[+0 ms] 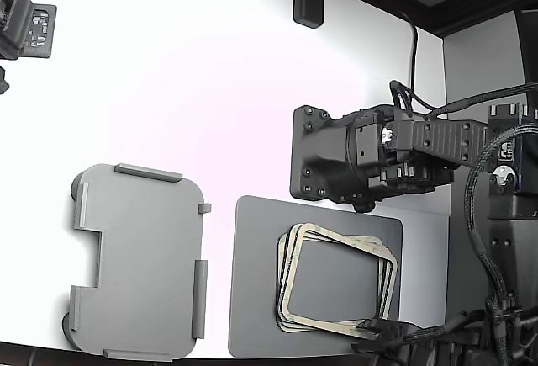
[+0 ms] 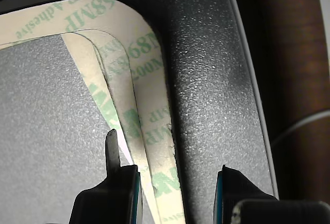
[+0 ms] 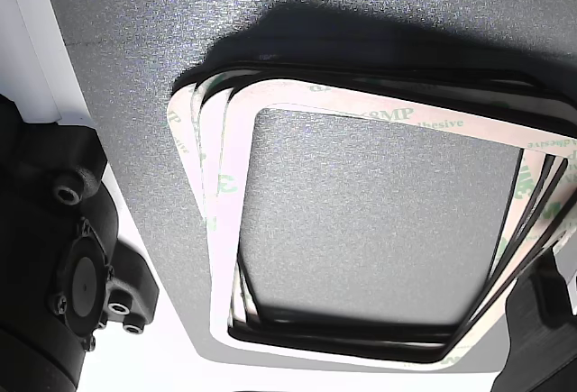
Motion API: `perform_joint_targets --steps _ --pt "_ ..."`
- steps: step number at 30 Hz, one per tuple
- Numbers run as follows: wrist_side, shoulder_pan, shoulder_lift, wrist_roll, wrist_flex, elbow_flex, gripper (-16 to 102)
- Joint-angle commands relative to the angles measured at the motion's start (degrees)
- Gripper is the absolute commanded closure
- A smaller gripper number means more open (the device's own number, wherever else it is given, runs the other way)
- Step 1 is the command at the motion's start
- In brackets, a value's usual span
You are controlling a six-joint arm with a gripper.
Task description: Grab top frame and put it into gray box.
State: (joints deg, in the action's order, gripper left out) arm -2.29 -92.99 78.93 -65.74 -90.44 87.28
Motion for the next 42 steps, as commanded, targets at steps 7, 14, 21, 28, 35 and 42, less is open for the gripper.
perform_joint_targets --steps 7,14,21,28,35,42 --pt "-0.18 0.53 2.46 0.26 0.88 0.79 34" --pt "-0.53 0.53 3.08 0.26 2.02 2.2 37" --pt "-0.62 0.53 3.08 0.26 2.9 2.64 36" --pt "-0.62 0.53 3.25 0.7 3.34 3.25 42" --pt "-1.93 0.53 3.16 1.14 4.57 3.52 88" --pt "-2.72 0.44 3.52 -1.67 3.16 1.85 97"
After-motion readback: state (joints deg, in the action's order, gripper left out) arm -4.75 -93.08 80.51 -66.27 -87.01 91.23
